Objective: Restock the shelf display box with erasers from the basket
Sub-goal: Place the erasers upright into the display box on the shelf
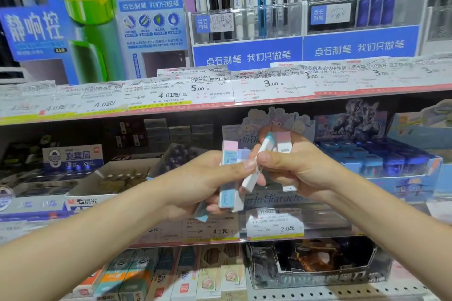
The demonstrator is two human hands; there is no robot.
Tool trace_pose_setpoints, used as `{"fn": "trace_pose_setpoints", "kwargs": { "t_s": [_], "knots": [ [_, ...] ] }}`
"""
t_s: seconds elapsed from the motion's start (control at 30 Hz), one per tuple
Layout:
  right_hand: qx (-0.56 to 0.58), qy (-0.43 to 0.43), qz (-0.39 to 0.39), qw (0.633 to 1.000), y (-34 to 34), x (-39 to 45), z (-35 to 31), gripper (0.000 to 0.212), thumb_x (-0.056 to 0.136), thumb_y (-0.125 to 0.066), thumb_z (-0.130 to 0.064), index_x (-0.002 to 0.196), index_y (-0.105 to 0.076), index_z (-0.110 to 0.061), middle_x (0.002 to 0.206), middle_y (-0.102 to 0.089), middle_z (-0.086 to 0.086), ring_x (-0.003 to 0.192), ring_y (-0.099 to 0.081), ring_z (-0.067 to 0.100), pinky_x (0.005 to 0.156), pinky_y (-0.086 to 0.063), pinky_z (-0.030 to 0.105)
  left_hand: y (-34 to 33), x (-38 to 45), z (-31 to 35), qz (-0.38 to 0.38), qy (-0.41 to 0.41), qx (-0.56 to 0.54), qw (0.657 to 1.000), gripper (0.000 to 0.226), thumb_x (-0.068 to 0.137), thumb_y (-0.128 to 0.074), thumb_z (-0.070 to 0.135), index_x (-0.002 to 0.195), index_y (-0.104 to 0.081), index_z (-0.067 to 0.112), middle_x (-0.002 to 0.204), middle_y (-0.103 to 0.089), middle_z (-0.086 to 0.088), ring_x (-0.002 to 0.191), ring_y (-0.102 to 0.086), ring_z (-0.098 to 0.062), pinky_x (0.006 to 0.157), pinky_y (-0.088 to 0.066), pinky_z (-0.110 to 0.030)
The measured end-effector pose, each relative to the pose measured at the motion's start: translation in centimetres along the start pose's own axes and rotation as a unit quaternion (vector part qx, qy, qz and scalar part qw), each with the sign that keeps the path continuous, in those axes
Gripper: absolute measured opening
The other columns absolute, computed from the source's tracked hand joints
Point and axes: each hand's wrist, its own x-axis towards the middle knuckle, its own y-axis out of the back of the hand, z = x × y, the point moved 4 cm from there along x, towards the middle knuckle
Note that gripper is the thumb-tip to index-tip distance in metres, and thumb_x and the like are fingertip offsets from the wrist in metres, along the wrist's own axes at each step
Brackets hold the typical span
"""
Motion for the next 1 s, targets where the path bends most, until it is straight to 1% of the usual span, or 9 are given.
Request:
{"fn": "trace_pose_setpoints", "kwargs": {
  "t_s": [0.07,0.23,0.33,0.43,0.53,0.63,0.73,0.9,1.0],
  "knots": [
    [0.005,-0.001,0.031,1.0,0.1,-0.3,0.0,0.023,0.058,-0.078,-0.008,0.076,-0.063,-0.008,0.047,-0.059,-0.005,0.036,-0.047,0.002,0.033,-0.03,0.01,0.1,0.0,-0.1,0.013,-0.011,0.021,1.0,0.025,0.082,-0.059,0.041,0.079,-0.068,0.019,0.062,-0.054,0.0,0.039,-0.037,-0.006,0.034,-0.029,-0.014],
    [-0.068,0.028,0.107,0.992,0.0,-0.7,-0.5,0.008,0.08,-0.065,-0.017,0.086,-0.061,-0.012,0.04,-0.045,-0.01,0.033,-0.032,0.004,0.034,-0.023,0.012,0.3,0.1,0.1,0.085,-0.093,0.153,0.98,0.029,0.088,-0.057,0.038,0.066,-0.056,0.019,0.058,-0.044,0.01,0.055,-0.037,-0.009,0.053,-0.03,-0.016],
    [-0.124,0.041,0.174,0.976,0.3,-0.5,-0.4,0.022,0.079,-0.067,-0.013,0.097,-0.059,-0.005,0.047,-0.051,-0.004,0.033,-0.034,0.008,0.036,-0.026,0.015,-0.2,0.2,0.3,0.104,-0.137,0.218,0.961,0.035,0.092,-0.052,0.03,0.069,-0.053,0.003,0.061,-0.043,-0.004,0.055,-0.036,-0.008,0.054,-0.03,-0.019],
    [-0.184,0.043,0.189,0.964,0.4,-0.2,-0.5,0.013,0.08,-0.064,-0.005,0.092,-0.062,-0.007,0.05,-0.049,0.005,0.033,-0.035,0.009,0.035,-0.027,0.015,-0.3,0.2,0.4,0.117,-0.156,0.269,0.943,0.039,0.087,-0.049,0.036,0.074,-0.057,-0.001,0.067,-0.051,-0.024,0.06,-0.041,-0.026,0.058,-0.032,-0.036],
    [-0.21,0.056,0.201,0.955,1.1,-0.1,-0.9,0.016,0.08,-0.062,-0.002,0.092,-0.062,-0.011,0.051,-0.05,0.006,0.033,-0.036,0.009,0.036,-0.028,0.014,0.3,-0.2,0.4,0.156,-0.15,0.314,0.924,0.04,0.084,-0.049,0.036,0.073,-0.059,-0.001,0.068,-0.057,-0.024,0.059,-0.046,-0.024,0.058,-0.035,-0.036],
    [-0.211,0.081,0.197,0.954,1.8,0.1,-1.0,0.02,0.082,-0.062,-0.002,0.099,-0.059,-0.012,0.056,-0.049,0.003,0.033,-0.034,0.007,0.037,-0.029,0.013,1.1,-0.8,0.7,0.194,-0.132,0.372,0.898,0.028,0.085,-0.049,0.028,0.065,-0.044,0.008,0.056,-0.04,-0.001,0.054,-0.035,-0.01,0.056,-0.03,-0.031],
    [-0.243,0.093,0.173,0.95,1.8,0.3,-0.6,0.018,0.082,-0.063,-0.004,0.092,-0.057,-0.018,0.064,-0.052,0.007,0.034,-0.035,0.004,0.038,-0.031,0.014,1.2,-1.0,0.7,0.188,-0.09,0.422,0.882,0.031,0.087,-0.051,0.022,0.061,-0.035,0.017,0.058,-0.035,0.004,0.053,-0.03,-0.01,0.055,-0.027,-0.029],
    [-0.271,0.104,0.15,0.945,1.4,0.5,0.1,0.017,0.082,-0.063,-0.004,0.087,-0.055,-0.018,0.063,-0.054,-0.007,0.041,-0.049,-0.003,0.044,-0.033,0.004,1.4,-0.9,0.1,0.148,-0.037,0.418,0.896,0.019,0.088,-0.051,0.013,0.077,-0.049,-0.002,0.063,-0.04,-0.006,0.052,-0.03,-0.008,0.056,-0.027,-0.026],
    [-0.29,0.108,0.142,0.94,1.4,0.6,0.1,0.017,0.082,-0.064,-0.006,0.088,-0.056,-0.019,0.064,-0.05,0.0,0.044,-0.049,-0.004,0.046,-0.033,0.004,1.5,-0.9,0.2,0.138,-0.039,0.418,0.897,0.006,0.088,-0.05,0.012,0.083,-0.048,0.009,0.049,-0.034,0.007,0.044,-0.031,-0.006,0.046,-0.027,-0.019]
  ]
}}
